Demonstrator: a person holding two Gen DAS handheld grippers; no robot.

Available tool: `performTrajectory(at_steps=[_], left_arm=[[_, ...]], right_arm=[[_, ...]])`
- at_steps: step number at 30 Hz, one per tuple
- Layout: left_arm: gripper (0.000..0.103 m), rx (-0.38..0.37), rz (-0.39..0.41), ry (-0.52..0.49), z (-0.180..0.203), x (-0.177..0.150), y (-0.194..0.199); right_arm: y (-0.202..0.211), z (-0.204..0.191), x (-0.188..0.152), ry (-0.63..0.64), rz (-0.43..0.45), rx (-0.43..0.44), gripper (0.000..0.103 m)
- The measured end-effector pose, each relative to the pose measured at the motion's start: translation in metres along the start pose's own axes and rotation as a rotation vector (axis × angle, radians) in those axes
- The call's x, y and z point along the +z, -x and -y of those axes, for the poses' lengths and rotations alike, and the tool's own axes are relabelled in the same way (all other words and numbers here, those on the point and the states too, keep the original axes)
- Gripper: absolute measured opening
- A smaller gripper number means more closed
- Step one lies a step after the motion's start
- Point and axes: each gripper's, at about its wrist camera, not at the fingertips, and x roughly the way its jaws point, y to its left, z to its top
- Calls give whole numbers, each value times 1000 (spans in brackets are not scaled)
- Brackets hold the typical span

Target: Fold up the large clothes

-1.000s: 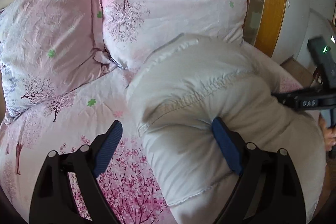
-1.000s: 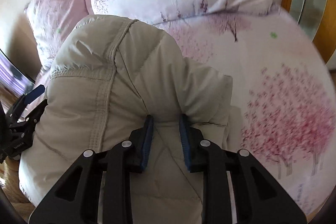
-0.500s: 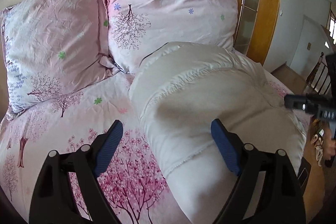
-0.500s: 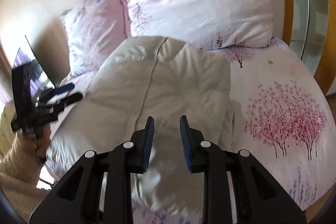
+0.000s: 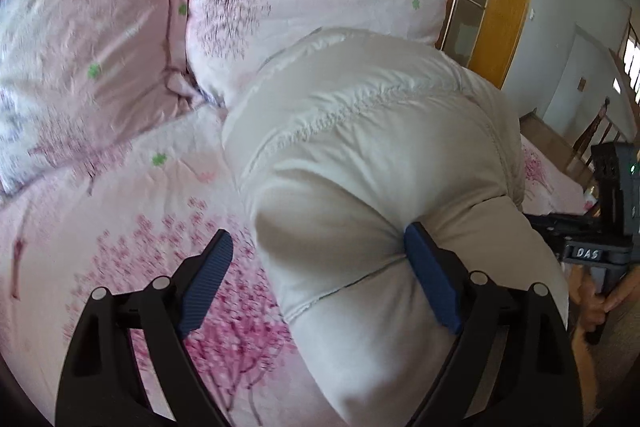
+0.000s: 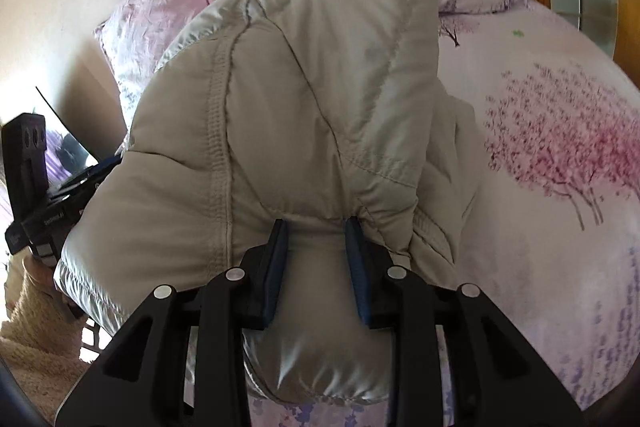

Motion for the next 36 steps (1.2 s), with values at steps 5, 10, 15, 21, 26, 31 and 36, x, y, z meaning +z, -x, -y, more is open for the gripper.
performTrajectory(at_steps=[5,10,15,21,26,31,36], left_arm=[[88,21,41,10,0,-5,3],[90,120,95,-61,13,-1,17],[94,136,88,-44,9,1,20],[96,140,89,-38,10,1,20],[97,126,94,-10,5,4,23],[101,20,118,109,-24,11,38],[101,-149,40,265,-65,19,30]], right_arm=[[1,-2,1,-2,3,-8,29],[8,-4,0,-10,21,-13,30],[23,-2,5,-66,48,7,33],[14,-3,1,-51,19,-22,32],[8,8,0,-93,16,34,32],[20,5,7,-90,-2,35,37],[52,14,28,-153,74,46,98]])
